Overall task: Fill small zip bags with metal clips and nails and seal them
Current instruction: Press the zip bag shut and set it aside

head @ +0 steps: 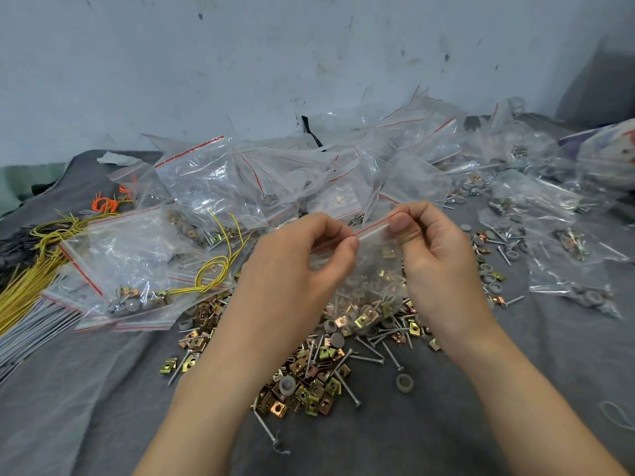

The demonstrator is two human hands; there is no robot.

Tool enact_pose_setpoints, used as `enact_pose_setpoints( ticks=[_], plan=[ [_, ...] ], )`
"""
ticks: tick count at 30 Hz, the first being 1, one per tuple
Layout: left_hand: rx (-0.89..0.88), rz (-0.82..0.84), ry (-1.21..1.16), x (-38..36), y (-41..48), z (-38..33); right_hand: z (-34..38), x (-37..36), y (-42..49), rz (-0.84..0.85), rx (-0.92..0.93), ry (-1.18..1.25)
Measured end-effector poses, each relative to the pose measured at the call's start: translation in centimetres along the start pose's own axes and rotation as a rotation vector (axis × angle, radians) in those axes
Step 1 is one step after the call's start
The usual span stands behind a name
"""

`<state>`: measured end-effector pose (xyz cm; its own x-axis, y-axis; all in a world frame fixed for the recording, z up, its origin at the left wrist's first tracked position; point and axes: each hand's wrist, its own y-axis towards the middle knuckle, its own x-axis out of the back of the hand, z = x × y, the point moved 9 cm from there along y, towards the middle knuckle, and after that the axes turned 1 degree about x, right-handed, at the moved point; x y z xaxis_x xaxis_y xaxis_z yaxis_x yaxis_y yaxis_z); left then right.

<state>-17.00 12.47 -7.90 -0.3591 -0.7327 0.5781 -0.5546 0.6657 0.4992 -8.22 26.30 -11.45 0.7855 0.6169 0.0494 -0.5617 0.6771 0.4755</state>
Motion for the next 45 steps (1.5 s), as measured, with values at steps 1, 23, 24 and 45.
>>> enact_pose_setpoints(
  ticks=[1,23,24,45],
  plan=[
    [0.001,0.000,0.004,0.2,0.0,0.1,0.0,0.3,0.1,-0.016,0.000,0.002],
    [0.095,-0.155,0.098,3.5,0.1,2.3,0.4,0.1,0.8,-0.085,-0.015,0.054],
    [0.111,-0.151,0.096,3.6,0.1,2.7,0.6,-0.3,0.8,-0.063,-0.015,0.053],
    [0.413,-0.501,-0.143,14.4,4.2,8.4,-0.3,-3.0,1.4,0.063,-0.053,0.062]
  ],
)
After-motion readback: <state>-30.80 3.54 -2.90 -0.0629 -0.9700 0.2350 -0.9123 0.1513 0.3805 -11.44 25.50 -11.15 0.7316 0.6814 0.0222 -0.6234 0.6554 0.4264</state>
